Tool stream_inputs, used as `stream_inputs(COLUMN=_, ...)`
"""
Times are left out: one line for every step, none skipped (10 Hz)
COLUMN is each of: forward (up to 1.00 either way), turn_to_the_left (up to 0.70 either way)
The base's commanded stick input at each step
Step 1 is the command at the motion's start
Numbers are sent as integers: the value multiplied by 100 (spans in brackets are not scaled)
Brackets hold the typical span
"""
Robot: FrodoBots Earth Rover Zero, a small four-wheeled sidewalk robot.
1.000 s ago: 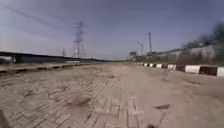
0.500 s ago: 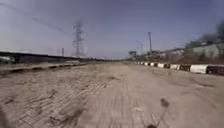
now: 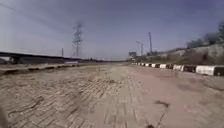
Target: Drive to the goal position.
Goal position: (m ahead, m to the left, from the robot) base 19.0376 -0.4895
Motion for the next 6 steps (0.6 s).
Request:
stream_inputs(forward=100, turn_to_the_left=-40)
stream_inputs(forward=100, turn_to_the_left=-40)
stream_inputs(forward=100, turn_to_the_left=0)
stream_inputs(forward=100, turn_to_the_left=0)
stream_inputs(forward=100, turn_to_the_left=0)
stream_inputs(forward=100, turn_to_the_left=0)
